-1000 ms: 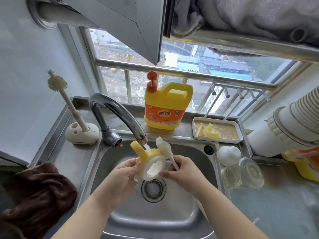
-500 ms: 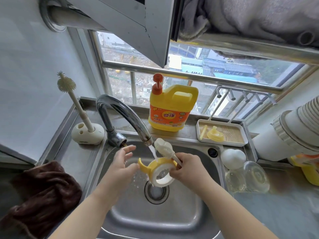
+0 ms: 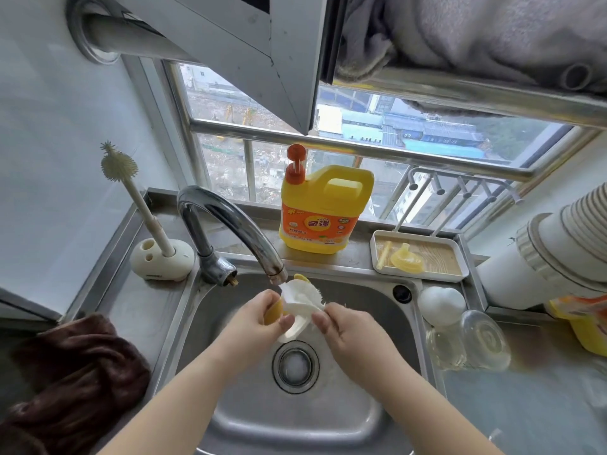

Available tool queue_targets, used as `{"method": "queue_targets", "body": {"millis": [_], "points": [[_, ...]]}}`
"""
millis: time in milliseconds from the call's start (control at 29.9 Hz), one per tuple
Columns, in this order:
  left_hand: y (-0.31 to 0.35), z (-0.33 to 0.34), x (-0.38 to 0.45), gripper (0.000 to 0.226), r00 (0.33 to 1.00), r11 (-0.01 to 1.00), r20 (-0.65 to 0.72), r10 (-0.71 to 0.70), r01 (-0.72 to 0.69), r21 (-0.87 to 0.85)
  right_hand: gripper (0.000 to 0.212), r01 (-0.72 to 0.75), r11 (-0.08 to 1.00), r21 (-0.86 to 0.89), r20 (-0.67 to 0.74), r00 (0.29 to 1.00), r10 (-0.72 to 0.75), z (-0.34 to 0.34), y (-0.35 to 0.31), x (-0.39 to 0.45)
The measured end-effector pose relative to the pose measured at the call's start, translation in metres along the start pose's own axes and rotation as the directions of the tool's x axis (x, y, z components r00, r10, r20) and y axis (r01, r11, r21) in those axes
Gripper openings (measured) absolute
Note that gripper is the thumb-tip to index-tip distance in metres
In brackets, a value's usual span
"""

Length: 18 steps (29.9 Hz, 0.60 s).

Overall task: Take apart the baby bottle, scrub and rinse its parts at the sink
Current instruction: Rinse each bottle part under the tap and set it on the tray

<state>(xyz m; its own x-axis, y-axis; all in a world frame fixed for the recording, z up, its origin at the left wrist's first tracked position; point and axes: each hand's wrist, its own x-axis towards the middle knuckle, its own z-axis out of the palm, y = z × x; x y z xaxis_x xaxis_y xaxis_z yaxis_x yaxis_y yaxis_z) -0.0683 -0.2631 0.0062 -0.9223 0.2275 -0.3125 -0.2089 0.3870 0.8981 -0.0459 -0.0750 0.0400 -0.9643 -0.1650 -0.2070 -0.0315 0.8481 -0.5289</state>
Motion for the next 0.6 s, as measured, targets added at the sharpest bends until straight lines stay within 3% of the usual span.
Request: {"method": "queue_targets", "body": {"millis": [100, 167, 334, 434, 535, 601], "points": [[0.002, 0.002, -0.003, 0.037, 1.0, 0.993, 0.002, 0.003, -0.002, -0.114, 0.034, -0.074, 0.996, -0.044, -0.057, 0.996, 0.071, -0.003, 0.005, 0.006], [-0.001, 0.0, -0.005, 0.038, 1.0, 0.985, -0.002, -0.014, 0.013, -0.174, 0.03, -0.027, 0.994, -0.103, -0.003, 1.0, 0.027, -0.005, 0.003, 0.007], [0.003, 0.005, -0.014, 0.023, 0.993, 0.922, 0.113, -0.035, 0.075, -0.381, 0.033, -0.072, 0.991, -0.114, 0.015, 0.997, 0.074, -0.006, 0.003, 0.005], [0.007, 0.008, -0.016, 0.008, 0.993, 0.868, 0.091, -0.076, 0.111, -0.483, 0.043, -0.005, 0.994, -0.112, 0.047, 0.999, 0.01, -0.004, 0.0, 0.004], [0.012, 0.01, -0.016, 0.011, 0.993, 0.871, 0.06, -0.101, 0.118, -0.476, 0.059, -0.118, 0.99, 0.076, 0.027, 0.993, 0.116, -0.006, 0.005, 0.002], [0.014, 0.01, -0.016, 0.013, 0.987, 0.856, 0.086, -0.132, 0.157, -0.492, 0.056, -0.118, 0.988, 0.104, -0.007, 0.993, 0.119, -0.005, 0.008, 0.002]]}}
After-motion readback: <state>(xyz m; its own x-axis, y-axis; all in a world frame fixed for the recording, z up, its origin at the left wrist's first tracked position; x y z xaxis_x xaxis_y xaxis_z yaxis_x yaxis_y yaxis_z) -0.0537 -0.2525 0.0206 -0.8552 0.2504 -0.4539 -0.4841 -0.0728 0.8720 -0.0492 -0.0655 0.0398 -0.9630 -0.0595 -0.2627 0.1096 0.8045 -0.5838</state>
